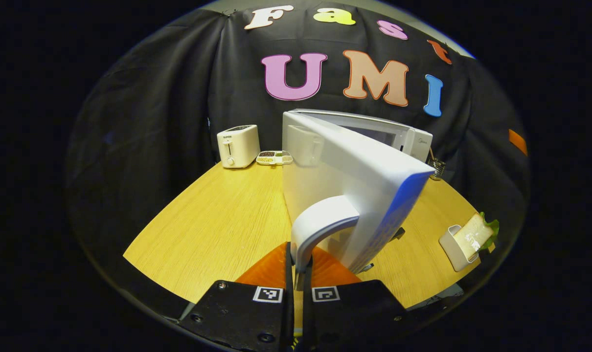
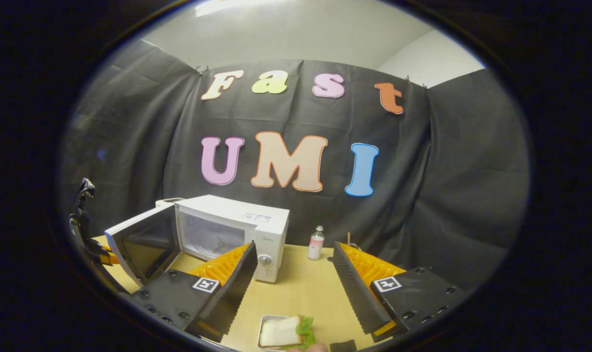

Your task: Open the microwave oven with the left hand, put the food in, and close the microwave oven.

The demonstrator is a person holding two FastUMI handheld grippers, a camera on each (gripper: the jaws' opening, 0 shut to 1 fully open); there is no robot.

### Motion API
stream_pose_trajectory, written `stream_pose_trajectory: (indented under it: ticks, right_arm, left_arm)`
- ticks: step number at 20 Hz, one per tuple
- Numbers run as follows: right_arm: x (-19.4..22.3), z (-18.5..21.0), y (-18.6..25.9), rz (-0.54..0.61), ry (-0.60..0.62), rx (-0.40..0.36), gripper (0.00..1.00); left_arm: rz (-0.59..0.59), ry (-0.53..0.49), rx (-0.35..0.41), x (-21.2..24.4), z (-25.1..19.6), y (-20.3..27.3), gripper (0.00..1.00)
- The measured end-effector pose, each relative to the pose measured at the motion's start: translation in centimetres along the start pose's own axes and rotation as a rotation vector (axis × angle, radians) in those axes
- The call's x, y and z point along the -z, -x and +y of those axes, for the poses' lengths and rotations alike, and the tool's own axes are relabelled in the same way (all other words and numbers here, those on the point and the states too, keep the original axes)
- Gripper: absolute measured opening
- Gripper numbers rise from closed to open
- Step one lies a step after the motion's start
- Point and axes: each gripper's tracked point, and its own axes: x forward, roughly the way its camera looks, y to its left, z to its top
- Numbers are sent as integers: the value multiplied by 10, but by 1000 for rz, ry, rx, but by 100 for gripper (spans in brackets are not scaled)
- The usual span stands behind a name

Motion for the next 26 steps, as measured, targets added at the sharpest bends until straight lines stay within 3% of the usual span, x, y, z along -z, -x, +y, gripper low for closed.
stream_pose_trajectory:
  ticks: [3,5,7,8,10,12,13,15,17,20,24,26]
  right_arm:
    - [18,0,3,53,-28,-7,97]
    - [37,-5,4,108,-79,9,97]
    - [56,-13,4,159,-108,31,97]
    - [65,-16,3,182,-120,37,98]
    - [91,-21,3,252,-141,39,97]
    - [119,-26,5,333,-167,46,97]
    - [131,-27,6,369,-188,50,98]
    - [155,-31,6,431,-215,67,98]
    - [181,-32,5,495,-218,75,98]
    - [219,-34,5,583,-207,91,97]
    - [261,-28,14,697,-266,110,93]
    - [274,-23,16,732,-280,108,96]
  left_arm:
    - [20,21,23,1,-3,-1,8]
    - [50,46,26,6,2,0,16]
    - [49,49,18,3,7,0,40]
    - [52,46,16,4,7,-1,63]
    - [65,36,19,5,7,4,73]
    - [56,8,23,1,6,14,73]
    - [39,-5,23,-5,7,19,78]
    - [-15,-29,5,-19,13,28,73]
    - [-27,-32,-1,-24,14,37,82]
    - [-23,-43,5,-28,15,44,85]
    - [-15,35,30,-32,10,47,85]
    - [-10,64,16,-31,13,49,85]
